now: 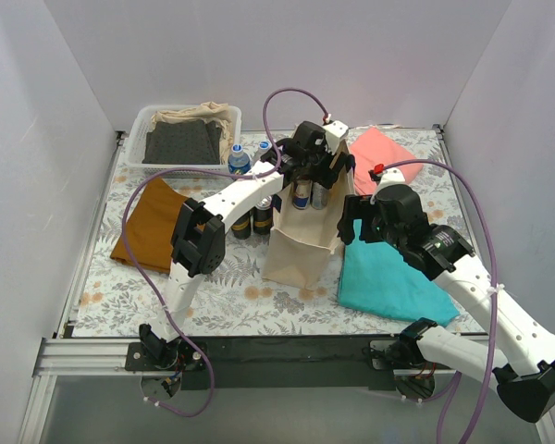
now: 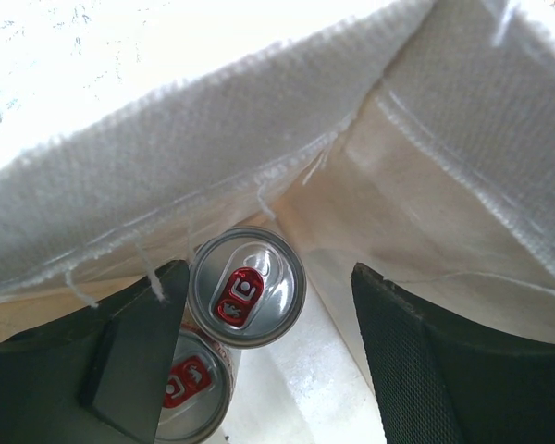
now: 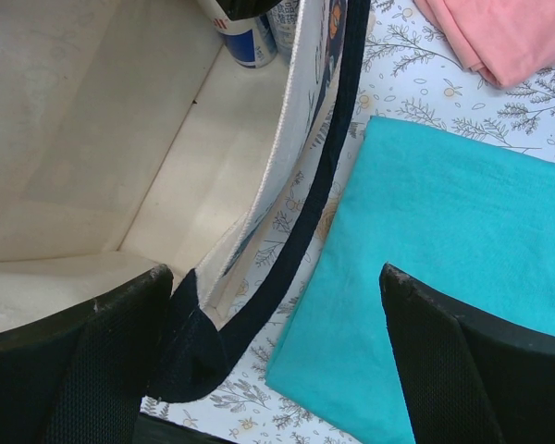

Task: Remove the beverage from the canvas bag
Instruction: Take out the drink from the canvas bag.

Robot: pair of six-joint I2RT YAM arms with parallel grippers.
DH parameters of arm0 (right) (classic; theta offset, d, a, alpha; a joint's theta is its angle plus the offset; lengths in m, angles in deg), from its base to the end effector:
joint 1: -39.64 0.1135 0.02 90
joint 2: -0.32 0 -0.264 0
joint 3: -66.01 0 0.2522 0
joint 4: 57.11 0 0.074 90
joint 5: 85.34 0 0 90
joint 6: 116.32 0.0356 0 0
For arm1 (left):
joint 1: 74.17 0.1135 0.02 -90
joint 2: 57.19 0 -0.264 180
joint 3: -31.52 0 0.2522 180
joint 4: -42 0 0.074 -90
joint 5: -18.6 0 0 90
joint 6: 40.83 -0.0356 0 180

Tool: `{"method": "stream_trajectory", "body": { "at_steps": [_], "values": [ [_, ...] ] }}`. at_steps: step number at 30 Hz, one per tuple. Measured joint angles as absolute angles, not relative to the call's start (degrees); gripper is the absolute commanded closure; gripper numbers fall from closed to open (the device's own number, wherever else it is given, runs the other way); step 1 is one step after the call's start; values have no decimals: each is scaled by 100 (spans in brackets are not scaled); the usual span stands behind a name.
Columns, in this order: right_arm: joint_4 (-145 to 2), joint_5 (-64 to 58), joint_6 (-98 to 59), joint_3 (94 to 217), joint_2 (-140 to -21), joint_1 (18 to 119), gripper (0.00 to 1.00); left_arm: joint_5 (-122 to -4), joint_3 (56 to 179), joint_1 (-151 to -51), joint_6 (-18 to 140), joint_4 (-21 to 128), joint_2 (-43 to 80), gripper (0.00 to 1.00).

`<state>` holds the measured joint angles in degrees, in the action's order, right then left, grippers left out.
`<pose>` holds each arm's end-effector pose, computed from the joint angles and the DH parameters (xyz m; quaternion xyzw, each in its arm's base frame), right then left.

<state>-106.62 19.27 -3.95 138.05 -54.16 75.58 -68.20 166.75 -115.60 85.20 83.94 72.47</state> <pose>0.1665 0.1096 0.3471 -0.0412 0.8685 0.1374 0.4744 0.3943 -0.3507 0.2763 0.0546 0.8905 -0.3016 0.3362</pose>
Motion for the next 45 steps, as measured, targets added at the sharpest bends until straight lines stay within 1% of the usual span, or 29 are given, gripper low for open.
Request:
{"method": "stream_trajectory", "body": {
  "at_steps": [4,15,19,21,24,30,45],
  "values": [
    [-10664,1927,-395,13805,-5429,7558,3,-6934,16522,-11565,8518,8200,7210,34],
    [-10660,1927,-395,13805,-5488,7558,3,-6929,16087,-11565,8542,7874,6987,34],
    [-10660,1934,-395,13805,-5490,7558,3,-6881,16021,-11567,8562,7837,6946,36],
    [-10662,1938,-395,13805,-5488,7558,3,-6881,16000,-11567,8568,7835,6924,34],
    [-10664,1962,-395,13805,-5464,7558,3,-6883,15899,-11567,8584,7804,6860,33],
    [-10666,2002,-395,13805,-5313,7547,2,-6912,15897,-11569,8557,7798,6858,28],
    [-10666,2019,-395,13803,-5243,7532,2,-6929,15969,-11591,8404,7977,6869,29]
  ]
}}
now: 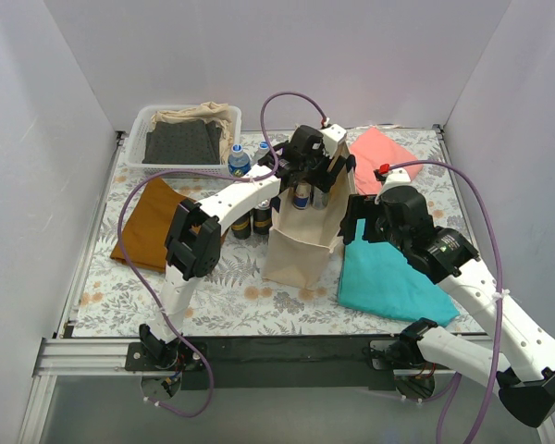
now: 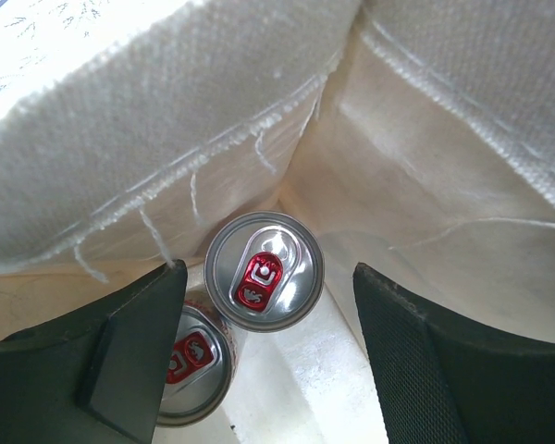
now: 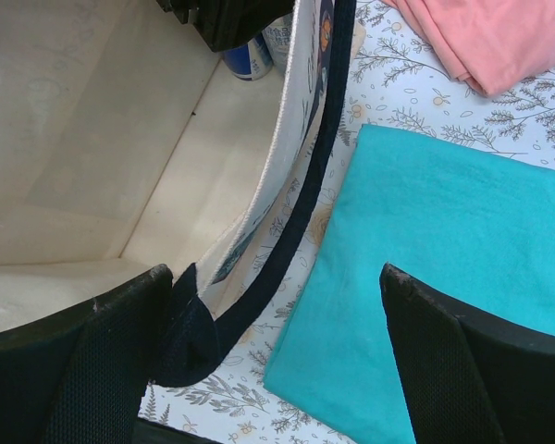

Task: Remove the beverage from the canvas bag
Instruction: Take out the drink from the canvas bag.

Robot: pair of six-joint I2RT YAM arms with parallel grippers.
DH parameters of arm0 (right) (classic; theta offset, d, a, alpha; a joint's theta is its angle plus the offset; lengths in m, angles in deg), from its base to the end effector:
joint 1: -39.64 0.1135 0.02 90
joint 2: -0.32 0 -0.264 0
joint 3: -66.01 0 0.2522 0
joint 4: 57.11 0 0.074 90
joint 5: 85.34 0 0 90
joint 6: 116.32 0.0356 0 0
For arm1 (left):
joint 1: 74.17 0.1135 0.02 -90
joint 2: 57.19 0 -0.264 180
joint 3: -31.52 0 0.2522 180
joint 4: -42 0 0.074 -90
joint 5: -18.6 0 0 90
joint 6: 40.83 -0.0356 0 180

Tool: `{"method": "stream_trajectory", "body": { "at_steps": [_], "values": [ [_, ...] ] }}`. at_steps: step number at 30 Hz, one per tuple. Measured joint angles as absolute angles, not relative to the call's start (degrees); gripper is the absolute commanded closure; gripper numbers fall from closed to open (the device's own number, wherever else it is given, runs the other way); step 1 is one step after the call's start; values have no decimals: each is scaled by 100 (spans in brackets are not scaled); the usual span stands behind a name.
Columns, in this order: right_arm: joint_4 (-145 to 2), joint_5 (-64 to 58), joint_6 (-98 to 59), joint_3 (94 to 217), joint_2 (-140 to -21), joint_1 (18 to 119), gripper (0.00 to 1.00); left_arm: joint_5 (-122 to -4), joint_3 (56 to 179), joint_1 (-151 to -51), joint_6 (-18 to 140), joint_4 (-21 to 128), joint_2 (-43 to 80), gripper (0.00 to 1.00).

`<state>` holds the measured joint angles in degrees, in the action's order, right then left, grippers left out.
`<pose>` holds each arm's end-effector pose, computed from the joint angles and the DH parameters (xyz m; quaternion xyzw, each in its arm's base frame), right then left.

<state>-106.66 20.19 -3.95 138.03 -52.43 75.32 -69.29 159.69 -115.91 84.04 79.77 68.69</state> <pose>0.1614 0.1041 0.3523 -0.0328 0.8613 0.1369 0.4882 0.3841 -0.3445 0.2739 0.0617 0.8867 -0.2967 0.3492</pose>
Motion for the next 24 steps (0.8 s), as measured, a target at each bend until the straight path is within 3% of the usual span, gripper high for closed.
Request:
{"method": "stream_trajectory", "body": {
  "at_steps": [18,21,24],
  "values": [
    [-10662,2015,-397,13803,-5298,7532,2,-6789,16257,-11593,8260,8104,7173,29],
    [-10662,2015,-397,13803,-5331,7532,2,-6778,16271,-11593,8258,8112,7177,37],
    [-10662,2015,-399,13803,-5335,7532,2,-6781,16279,-11593,8249,8126,7182,38]
  ]
}}
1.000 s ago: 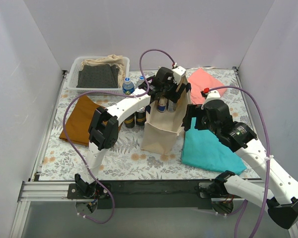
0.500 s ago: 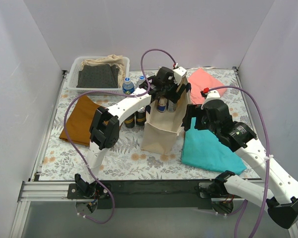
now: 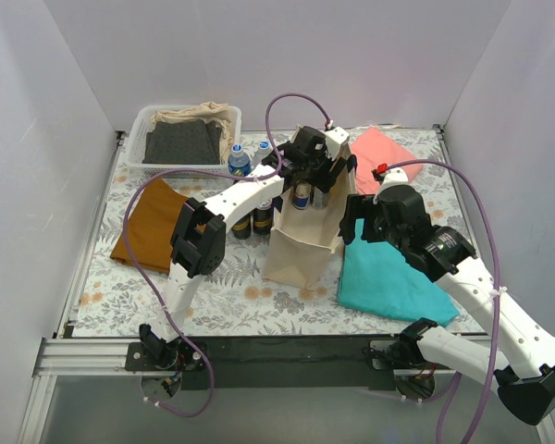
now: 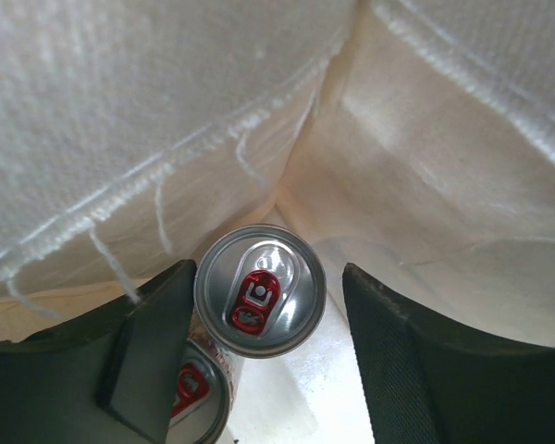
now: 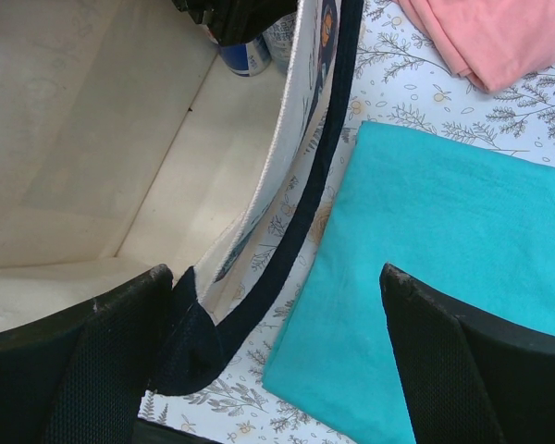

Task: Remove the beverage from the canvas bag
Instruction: Take out the drink from the canvas bag.

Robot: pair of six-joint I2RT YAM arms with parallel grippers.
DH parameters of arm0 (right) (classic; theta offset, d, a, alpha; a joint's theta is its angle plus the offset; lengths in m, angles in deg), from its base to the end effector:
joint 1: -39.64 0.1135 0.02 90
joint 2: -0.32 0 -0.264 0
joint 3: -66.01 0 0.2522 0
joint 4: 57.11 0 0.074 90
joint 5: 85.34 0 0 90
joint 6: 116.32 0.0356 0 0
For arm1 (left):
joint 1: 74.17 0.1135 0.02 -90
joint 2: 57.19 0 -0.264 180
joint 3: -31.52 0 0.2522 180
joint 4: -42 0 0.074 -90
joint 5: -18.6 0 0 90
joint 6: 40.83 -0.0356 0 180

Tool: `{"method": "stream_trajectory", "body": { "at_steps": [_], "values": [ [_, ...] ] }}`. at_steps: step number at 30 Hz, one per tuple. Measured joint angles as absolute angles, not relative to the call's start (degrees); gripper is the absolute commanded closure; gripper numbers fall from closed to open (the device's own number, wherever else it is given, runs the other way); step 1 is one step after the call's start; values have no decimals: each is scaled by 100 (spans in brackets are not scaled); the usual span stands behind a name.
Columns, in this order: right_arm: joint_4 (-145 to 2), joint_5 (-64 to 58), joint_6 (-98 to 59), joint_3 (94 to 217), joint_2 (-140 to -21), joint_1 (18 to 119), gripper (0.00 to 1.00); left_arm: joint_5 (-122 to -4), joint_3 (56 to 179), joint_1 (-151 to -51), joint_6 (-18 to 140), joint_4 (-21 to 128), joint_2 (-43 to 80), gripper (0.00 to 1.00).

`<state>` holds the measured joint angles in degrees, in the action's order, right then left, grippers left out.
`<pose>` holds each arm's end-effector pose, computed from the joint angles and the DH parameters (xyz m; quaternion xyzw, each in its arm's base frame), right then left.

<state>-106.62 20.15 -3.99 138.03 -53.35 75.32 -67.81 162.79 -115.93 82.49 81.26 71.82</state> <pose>0.1645 0.1064 0.3495 -0.0346 0.8649 0.1333 0.4826 0.3906 -0.3518 0.2627 0.0798 0.8910 -0.2940 0.3365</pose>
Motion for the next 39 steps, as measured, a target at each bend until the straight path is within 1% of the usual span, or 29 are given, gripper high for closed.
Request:
{"method": "stream_trajectory", "body": {
  "at_steps": [5,7,8,15,19,22,37,39],
  "values": [
    [-10662,2015,-399,13803,-5335,7532,3,-6781,16286,-11593,8216,8143,7182,38],
    [-10662,2015,-399,13803,-5335,7532,2,-6783,16286,-11593,8195,8145,7182,37],
    [-10662,2015,-399,13803,-5335,7532,2,-6783,16286,-11593,8182,8145,7182,35],
    [-10662,2013,-399,13803,-5337,7532,2,-6802,16279,-11630,8002,8180,7182,34],
    [-10662,2013,-399,13803,-5337,7532,2,-6835,16275,-11641,7926,8189,7182,34],
    [-10664,2013,-401,13803,-5337,7529,2,-6861,16271,-11641,7886,8191,7182,41],
    [-10662,1971,-401,13803,-5346,7527,2,-6993,16227,-11672,7707,8248,7186,39],
    [-10662,1969,-401,13803,-5352,7527,2,-6997,16227,-11676,7705,8248,7188,43]
  ]
}}
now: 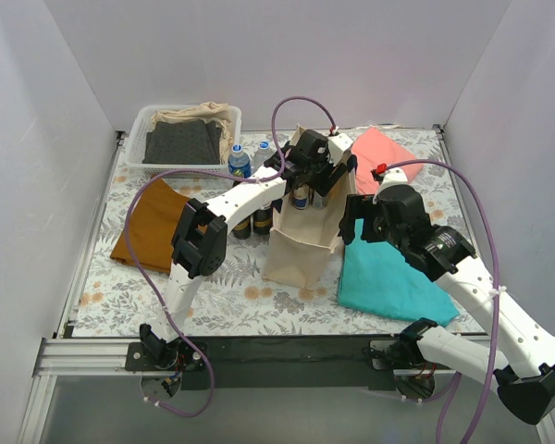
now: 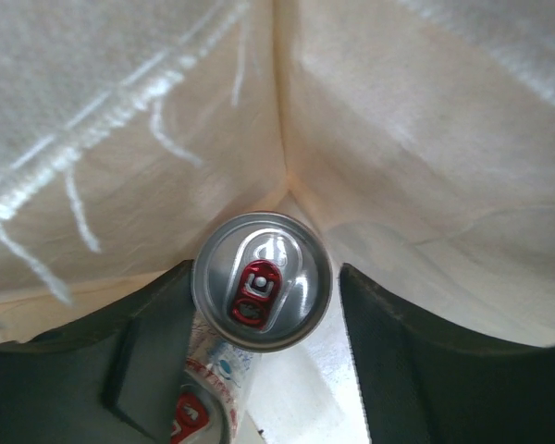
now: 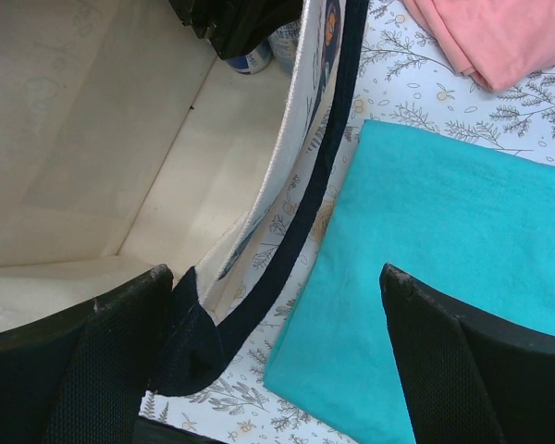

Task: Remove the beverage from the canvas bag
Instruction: Take out the drink from the canvas bag.

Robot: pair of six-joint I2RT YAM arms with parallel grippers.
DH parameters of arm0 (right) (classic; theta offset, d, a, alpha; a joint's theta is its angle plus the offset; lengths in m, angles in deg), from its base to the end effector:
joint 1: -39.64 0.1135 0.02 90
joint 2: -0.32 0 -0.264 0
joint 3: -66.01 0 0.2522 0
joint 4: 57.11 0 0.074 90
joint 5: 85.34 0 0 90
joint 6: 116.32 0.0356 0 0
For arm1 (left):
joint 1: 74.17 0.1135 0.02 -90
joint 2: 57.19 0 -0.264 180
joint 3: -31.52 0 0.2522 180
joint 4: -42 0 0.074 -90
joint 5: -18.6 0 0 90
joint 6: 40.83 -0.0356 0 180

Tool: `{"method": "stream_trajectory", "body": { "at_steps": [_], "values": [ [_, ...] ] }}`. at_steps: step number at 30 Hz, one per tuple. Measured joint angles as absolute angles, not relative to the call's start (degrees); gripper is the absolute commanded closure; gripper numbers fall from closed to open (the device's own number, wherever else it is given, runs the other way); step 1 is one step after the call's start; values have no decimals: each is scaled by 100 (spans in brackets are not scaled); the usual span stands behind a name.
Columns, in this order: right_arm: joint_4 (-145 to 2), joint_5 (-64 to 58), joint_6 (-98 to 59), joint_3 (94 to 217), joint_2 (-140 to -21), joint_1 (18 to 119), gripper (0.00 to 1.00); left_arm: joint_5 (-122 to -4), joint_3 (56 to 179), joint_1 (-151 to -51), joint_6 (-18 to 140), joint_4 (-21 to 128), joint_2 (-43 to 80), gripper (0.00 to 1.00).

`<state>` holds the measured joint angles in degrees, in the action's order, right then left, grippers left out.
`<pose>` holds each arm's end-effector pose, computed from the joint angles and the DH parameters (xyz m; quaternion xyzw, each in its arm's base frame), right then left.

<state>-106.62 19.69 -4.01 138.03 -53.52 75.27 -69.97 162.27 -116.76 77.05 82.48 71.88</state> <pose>0.1650 0.1069 0.3490 -0.0366 0.8659 0.1355 0.4802 0.3851 -0.3552 0.2572 0.1208 0.8937 -0.2585 0.3464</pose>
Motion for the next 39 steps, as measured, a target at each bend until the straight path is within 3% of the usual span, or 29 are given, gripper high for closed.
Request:
{"method": "stream_trajectory", "body": {
  "at_steps": [2,3,11,12,13,39],
  "values": [
    [-10660,1969,-401,13803,-5365,7527,2,-7008,16227,-11687,7707,8248,7190,47],
    [-10660,1967,-401,13803,-5370,7527,2,-7019,16227,-11694,7707,8246,7193,54],
    [-10660,1956,-401,13803,-5383,7527,2,-7056,16244,-11722,7753,8241,7204,82],
    [-10660,1956,-401,13803,-5383,7527,2,-7058,16244,-11724,7755,8239,7208,87],
    [-10660,1956,-401,13803,-5383,7527,2,-7058,16247,-11724,7755,8230,7210,100],
    [-10651,1958,-403,13803,-5383,7527,2,-7338,16524,-11842,7910,8622,7236,100]
  ]
}}
